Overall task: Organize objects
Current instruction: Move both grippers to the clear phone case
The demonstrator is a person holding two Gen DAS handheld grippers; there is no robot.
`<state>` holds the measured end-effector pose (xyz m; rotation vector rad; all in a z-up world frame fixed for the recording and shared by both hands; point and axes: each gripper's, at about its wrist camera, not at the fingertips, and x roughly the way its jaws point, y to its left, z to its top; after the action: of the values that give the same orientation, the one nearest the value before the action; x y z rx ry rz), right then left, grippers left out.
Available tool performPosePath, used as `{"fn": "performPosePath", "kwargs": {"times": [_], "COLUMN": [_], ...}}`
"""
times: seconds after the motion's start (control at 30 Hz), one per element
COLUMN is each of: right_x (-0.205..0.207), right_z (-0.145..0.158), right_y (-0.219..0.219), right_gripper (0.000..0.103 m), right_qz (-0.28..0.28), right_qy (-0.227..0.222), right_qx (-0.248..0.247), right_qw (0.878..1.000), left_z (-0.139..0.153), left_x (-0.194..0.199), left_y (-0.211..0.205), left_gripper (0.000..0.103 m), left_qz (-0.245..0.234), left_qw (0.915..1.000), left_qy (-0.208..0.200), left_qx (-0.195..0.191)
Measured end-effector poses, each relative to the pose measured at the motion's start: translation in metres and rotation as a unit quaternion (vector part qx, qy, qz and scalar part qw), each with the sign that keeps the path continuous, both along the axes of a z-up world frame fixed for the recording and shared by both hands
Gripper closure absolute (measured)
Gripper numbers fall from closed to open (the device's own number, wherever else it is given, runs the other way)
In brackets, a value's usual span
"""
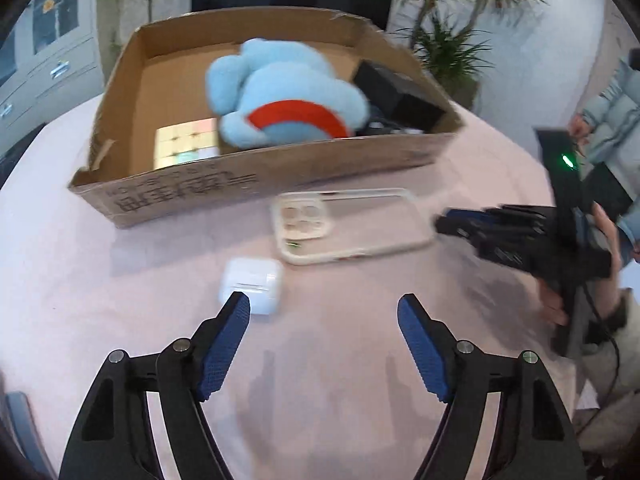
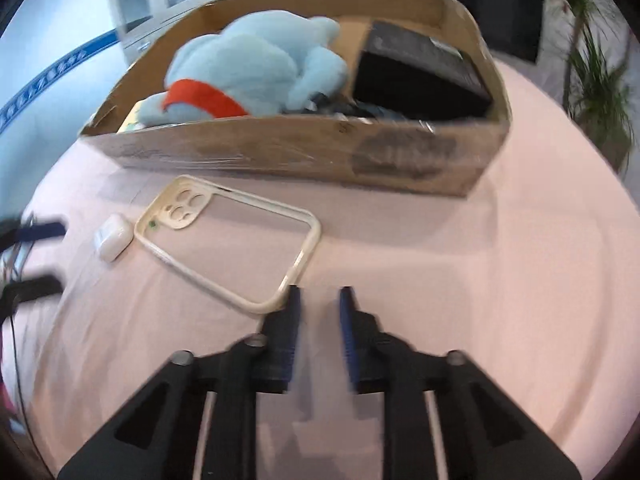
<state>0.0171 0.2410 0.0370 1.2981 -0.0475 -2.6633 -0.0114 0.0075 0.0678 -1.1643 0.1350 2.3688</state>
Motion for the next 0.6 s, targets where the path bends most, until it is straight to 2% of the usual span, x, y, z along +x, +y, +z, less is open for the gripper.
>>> {"fn": "performPosePath", "kwargs": {"times": [0.03,0.1,0.23,0.27,0.3,0.33,0.43,0.53,0.57,0.6], "right_x": [-0.001,-0.009,-0.017,-0.020,-0.021,-0.018,-0.005,0.025,0.035,0.045], "right_z": [0.001,0.000,-0.002,-0.005,-0.009,-0.005,-0.005,-0.006,-0.006,-0.006], "right_y": [0.003,-0.003,-0.012,-0.016,-0.020,-0.024,-0.027,-0.024,-0.022,-0.022], "right_gripper": [0.082,0.068,0.067,0.072,0.087,0.094,0.095,0.096,0.096,0.096], "right_qz": [-0.006,-0.016,-0.019,-0.013,-0.009,-0.003,0.038,0.079,0.080,0.081], "right_qy": [0.005,0.013,0.013,0.006,-0.002,0.002,-0.012,-0.019,-0.023,-0.025], "right_qx": [-0.017,-0.030,-0.044,-0.033,-0.022,-0.005,0.000,-0.002,-0.003,0.000], "right_qw": [1.000,0.999,0.999,0.999,1.000,1.000,0.999,0.997,0.997,0.996], "left_z": [0.001,0.001,-0.005,-0.008,-0.011,-0.014,-0.025,-0.034,-0.036,-0.037], "left_x": [0.003,0.007,0.007,0.006,0.006,0.006,0.011,0.020,0.024,0.027], "left_y": [0.002,0.004,0.003,0.002,0.001,0.000,-0.001,-0.003,-0.004,-0.004], "left_gripper": [0.027,0.027,0.027,0.027,0.027,0.027,0.027,0.027,0.029,0.035], "left_qz": [-0.001,0.000,0.003,0.006,0.008,0.009,0.010,0.013,0.017,0.018], "left_qw": [1.0000,0.9999,0.9999,0.9998,0.9996,0.9995,0.9989,0.9975,0.9966,0.9959], "left_qy": [0.001,-0.003,-0.015,-0.021,-0.026,-0.031,-0.046,-0.067,-0.077,-0.084], "left_qx": [0.001,0.010,0.006,0.007,0.007,0.007,0.002,0.016,0.024,0.028]}}
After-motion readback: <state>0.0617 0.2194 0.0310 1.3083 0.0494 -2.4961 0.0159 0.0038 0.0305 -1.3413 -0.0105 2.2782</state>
